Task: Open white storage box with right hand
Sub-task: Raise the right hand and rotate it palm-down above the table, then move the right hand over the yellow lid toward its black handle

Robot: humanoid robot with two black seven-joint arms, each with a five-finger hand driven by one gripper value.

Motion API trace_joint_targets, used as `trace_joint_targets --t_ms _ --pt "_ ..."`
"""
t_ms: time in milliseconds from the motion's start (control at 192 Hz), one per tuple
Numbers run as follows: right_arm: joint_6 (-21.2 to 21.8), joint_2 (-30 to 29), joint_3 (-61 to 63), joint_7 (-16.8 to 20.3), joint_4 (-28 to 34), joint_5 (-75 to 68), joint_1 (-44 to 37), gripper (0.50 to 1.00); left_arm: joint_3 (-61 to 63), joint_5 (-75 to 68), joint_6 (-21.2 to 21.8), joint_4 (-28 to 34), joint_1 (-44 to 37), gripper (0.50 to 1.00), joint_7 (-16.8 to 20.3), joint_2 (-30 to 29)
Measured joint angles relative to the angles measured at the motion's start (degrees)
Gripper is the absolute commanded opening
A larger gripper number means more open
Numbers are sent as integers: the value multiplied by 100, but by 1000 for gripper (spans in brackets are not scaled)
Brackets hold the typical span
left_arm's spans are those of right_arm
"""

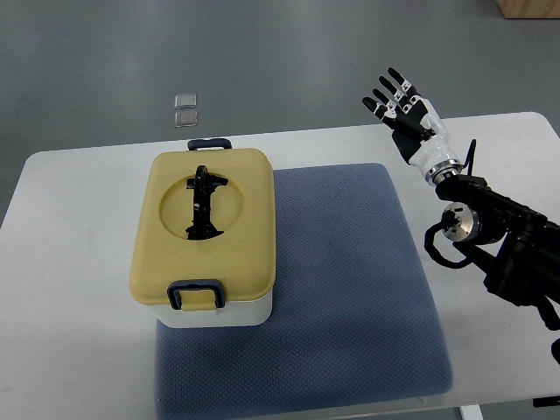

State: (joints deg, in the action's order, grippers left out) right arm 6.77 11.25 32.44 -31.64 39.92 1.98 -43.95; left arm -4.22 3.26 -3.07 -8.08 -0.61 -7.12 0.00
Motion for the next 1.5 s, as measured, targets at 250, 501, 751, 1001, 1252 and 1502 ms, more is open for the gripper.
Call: trace_joint_targets --t_ms 250,501,751,1001,1252,1502 --pt "0 2 7 0 -2 2 0 930 1 0 1 1 0 1000 0 0" --pt "0 25 7 0 -5 4 0 930 3 0 1 23 34 1000 0 0" --pt "5 34 7 0 -52 4 -12 930 1 0 1 14 35 1000 0 0" --pt "5 52 -29 0 -80 27 -36 930 0 0 1 22 35 1000 0 0" --pt "48 268 -127 4 -62 416 -237 930 0 -1 0 17 35 1000 0 0" --pt "225 623 -448 4 200 1983 -915 930 0 -1 1 17 33 1000 0 0"
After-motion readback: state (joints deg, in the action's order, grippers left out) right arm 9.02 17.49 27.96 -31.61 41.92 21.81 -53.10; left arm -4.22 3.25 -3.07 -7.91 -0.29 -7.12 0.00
